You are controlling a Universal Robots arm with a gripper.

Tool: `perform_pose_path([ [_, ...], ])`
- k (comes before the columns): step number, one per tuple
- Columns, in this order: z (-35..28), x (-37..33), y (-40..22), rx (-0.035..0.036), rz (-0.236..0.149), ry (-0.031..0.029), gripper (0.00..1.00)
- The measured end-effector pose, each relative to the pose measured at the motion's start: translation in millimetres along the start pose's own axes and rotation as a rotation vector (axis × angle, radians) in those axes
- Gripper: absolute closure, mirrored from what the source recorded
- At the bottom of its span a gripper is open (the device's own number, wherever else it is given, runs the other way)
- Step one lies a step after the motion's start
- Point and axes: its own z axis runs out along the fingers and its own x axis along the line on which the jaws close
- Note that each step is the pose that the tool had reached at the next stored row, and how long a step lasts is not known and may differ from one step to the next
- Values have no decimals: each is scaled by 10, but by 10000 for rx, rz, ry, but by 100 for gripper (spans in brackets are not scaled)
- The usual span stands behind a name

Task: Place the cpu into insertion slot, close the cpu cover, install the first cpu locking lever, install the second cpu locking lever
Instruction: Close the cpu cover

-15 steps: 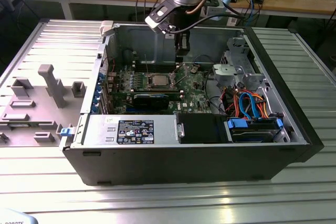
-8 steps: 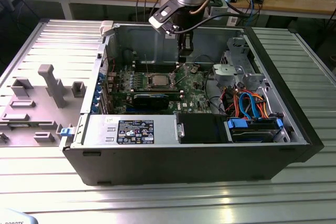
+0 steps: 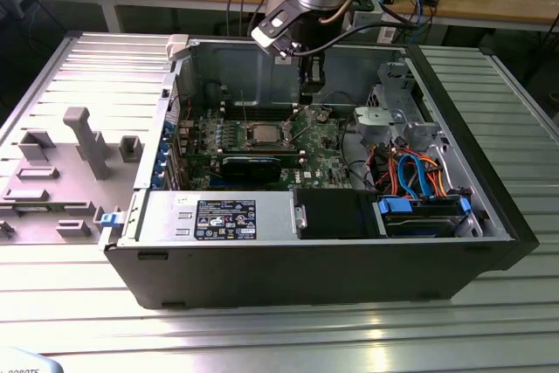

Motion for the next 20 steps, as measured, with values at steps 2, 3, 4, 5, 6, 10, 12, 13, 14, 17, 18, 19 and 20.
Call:
perform_pose_path([
  [2,0,0,6,0,-2,0,89],
  [3,0,0,9,0,-1,1,89],
  [4,0,0,15,1,-1,0,89],
  [5,0,0,22,0,0,0,89],
  [6,0,0,26,0,0,0,89],
  [10,0,0,36,0,1,-3,89],
  [12,1,0,37,0,1,-4,89],
  [13,1,0,43,0,-2,-5,89],
  [14,1,0,46,0,-1,-5,89],
  [17,1,0,64,0,0,-8,89],
  [18,1,0,75,0,0,-9,89],
  [19,2,0,82,1,0,-9,89],
  [20,2,0,91,0,0,-10,89],
])
